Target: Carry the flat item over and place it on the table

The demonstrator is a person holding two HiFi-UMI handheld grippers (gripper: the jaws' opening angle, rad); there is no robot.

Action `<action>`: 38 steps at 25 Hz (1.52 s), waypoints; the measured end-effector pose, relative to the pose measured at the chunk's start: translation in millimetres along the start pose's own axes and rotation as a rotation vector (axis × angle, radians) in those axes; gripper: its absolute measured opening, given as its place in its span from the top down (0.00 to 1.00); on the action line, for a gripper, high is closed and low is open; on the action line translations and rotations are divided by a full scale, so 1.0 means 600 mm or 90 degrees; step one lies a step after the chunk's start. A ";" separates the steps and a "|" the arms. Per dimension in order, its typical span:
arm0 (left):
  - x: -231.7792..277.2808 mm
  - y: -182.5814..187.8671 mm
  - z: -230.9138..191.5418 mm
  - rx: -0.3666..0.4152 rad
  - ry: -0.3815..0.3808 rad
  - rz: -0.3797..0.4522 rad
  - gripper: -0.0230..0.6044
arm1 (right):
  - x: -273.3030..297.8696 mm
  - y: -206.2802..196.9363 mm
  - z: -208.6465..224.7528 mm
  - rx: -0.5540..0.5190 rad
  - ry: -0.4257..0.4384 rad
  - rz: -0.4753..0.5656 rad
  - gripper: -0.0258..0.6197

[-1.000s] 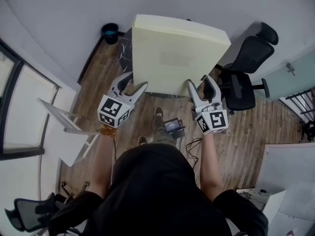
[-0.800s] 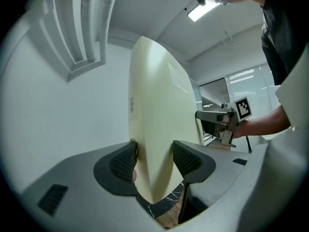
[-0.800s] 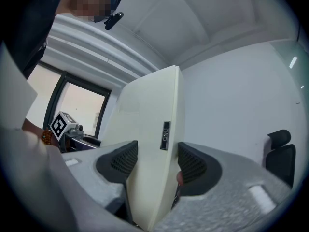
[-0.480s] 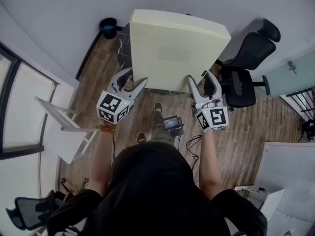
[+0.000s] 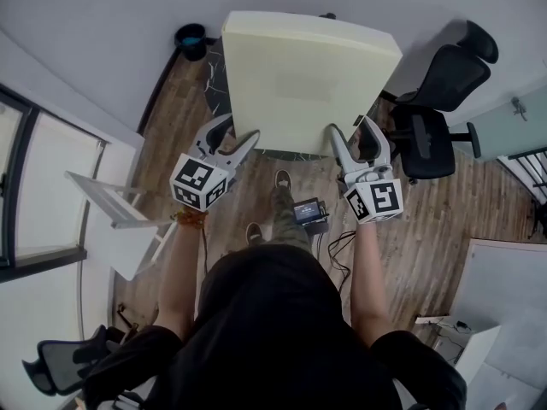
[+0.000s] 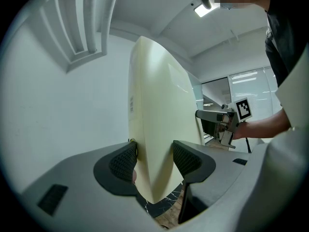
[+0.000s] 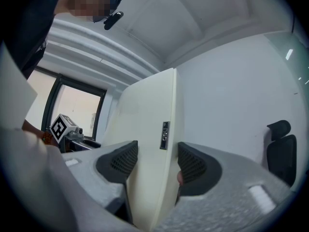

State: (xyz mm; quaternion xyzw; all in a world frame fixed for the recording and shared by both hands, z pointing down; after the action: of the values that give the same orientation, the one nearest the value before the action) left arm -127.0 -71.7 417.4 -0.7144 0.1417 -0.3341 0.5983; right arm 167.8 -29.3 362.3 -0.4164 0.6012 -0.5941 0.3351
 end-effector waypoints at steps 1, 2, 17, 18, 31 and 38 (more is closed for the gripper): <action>0.004 0.000 -0.001 -0.003 -0.001 -0.001 0.59 | 0.003 -0.001 0.003 0.004 0.000 -0.001 0.56; 0.008 -0.001 -0.002 -0.005 -0.002 -0.003 0.59 | 0.005 -0.003 0.006 0.007 0.000 -0.002 0.56; 0.055 -0.022 -0.026 -0.029 -0.016 -0.039 0.59 | 0.041 -0.044 0.039 0.049 -0.001 -0.029 0.56; 0.058 -0.023 -0.028 -0.030 -0.018 -0.040 0.59 | 0.043 -0.047 0.040 0.051 -0.001 -0.030 0.56; 0.096 -0.029 -0.044 -0.043 -0.028 -0.086 0.58 | 0.070 -0.080 0.076 0.087 0.013 -0.069 0.56; 0.125 -0.036 -0.056 -0.054 -0.035 -0.115 0.58 | 0.090 -0.108 0.101 0.119 0.017 -0.094 0.57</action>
State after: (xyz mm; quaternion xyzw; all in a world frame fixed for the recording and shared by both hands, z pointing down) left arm -97.7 -137.3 463.3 -0.7577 0.0739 -0.3607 0.5388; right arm 205.5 -100.7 427.5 -0.4184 0.5157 -0.6758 0.3198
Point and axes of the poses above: the fingertips, and each gripper's own axes: x forward along the fingers, z to its right, y out of its top, the point moved 9 cm from there along -x, backward along the fingers, and after that the axes turned 10 degrees about -z, right-handed, at the moved point
